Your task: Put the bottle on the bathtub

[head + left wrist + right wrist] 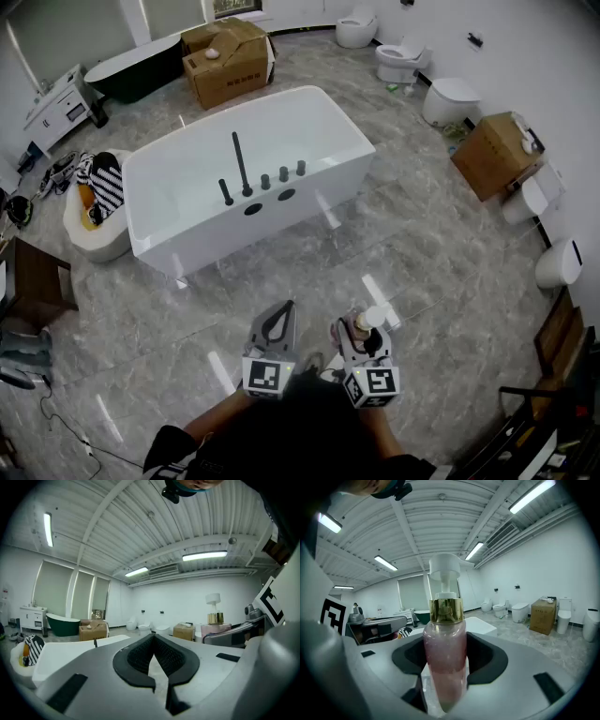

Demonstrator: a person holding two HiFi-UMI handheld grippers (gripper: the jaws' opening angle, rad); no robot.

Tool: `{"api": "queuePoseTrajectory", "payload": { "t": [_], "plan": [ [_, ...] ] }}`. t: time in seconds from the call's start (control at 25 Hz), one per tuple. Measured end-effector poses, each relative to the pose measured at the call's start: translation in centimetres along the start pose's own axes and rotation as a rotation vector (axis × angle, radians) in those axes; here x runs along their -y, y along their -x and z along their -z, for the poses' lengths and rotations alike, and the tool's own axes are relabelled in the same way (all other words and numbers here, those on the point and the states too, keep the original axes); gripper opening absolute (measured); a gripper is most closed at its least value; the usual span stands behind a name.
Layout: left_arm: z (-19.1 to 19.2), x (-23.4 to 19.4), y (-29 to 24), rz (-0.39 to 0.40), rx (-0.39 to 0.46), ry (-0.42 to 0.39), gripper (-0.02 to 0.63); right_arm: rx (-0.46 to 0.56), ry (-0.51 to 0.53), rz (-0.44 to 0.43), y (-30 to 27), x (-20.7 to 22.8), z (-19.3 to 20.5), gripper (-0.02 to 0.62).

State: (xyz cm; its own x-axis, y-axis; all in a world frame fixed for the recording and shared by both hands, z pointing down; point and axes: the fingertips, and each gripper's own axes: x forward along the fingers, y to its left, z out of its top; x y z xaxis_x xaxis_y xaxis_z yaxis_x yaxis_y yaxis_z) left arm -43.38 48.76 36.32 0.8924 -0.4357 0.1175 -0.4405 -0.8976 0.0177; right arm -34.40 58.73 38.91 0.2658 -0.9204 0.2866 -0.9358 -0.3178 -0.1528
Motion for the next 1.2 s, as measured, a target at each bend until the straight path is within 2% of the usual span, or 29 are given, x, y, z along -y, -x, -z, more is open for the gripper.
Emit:
{"api": "queuePoseTrajectory", "payload": {
  "t": [0.56, 0.8, 0.96, 1.08, 1.2],
  "plan": [
    [0.5, 2.9, -0.8, -0.016, -0.011, 0.004, 0.016, -0.001, -0.011, -0.032, 1.3, 2.5, 0.5, 0.218],
    [0.4, 5.7, -2.1, -0.027, -0.003, 0.011, 0.016, -0.012, -0.016, -0.055, 2.4, 5.2, 1.0, 0.218],
    [0.5, 7.5, -2.5, -0.042, 0.001, -0.019, 0.017, -0.009, -0.017, -0.067, 3.3, 7.2, 1.3, 0.218],
    [0.5, 8.3, -3.2, -0.068, 0.007, 0.018, 0.015, -0.005, -0.005, -0.077, 3.1, 9.0, 1.3, 0.218],
    [0.8, 8.8, -4.4, -0.069, 0.0, 0.003, 0.017, -0.006, -0.014, -0.078, 3.0, 10.3, 1.4, 0.218]
  ]
}}
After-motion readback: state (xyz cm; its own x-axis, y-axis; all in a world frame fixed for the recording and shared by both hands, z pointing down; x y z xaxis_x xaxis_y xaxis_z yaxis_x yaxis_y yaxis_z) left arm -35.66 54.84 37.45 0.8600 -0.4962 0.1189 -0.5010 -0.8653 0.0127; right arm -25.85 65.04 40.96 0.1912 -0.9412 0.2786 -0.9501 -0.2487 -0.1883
